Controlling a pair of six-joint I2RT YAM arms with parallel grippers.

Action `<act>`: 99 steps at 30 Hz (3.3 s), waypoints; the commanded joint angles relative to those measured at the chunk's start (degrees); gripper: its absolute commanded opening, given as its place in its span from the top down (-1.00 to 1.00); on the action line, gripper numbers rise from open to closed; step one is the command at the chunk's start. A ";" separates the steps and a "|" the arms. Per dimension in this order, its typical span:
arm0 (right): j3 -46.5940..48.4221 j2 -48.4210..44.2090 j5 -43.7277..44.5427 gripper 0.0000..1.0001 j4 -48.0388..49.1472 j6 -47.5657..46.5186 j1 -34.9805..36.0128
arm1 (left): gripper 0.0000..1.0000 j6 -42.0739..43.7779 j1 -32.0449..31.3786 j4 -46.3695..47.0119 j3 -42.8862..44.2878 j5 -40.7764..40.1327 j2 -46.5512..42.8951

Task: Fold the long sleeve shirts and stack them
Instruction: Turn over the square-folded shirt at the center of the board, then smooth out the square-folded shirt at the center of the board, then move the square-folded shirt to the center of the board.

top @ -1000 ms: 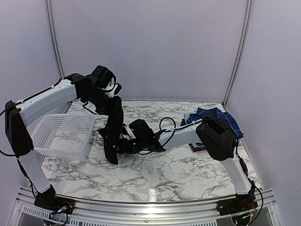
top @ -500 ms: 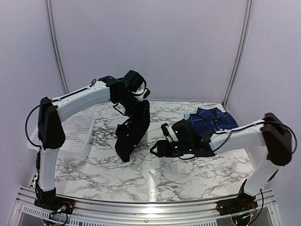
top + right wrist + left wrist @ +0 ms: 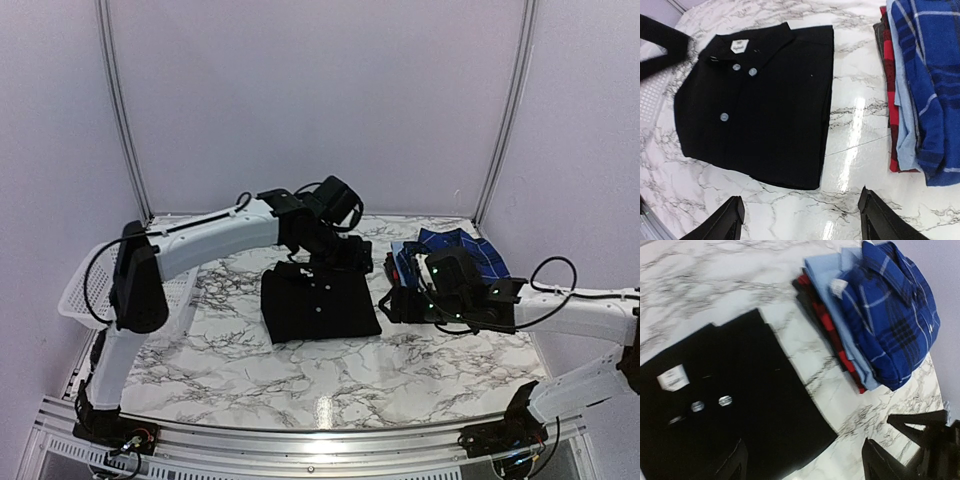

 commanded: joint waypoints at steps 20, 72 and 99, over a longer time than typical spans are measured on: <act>22.62 37.45 -7.86 -0.39 5.29 -9.45 -8.32 | -0.54 -1.69 16.40 25.54 -59.53 2.76 -29.29; 17.35 25.07 1.97 0.18 -5.82 -4.00 2.51 | 0.56 -2.71 10.80 18.38 -63.02 -0.68 -38.08; 20.54 40.58 3.51 0.26 -2.15 -3.37 8.65 | 0.87 -8.45 9.49 27.18 -73.86 0.16 -30.25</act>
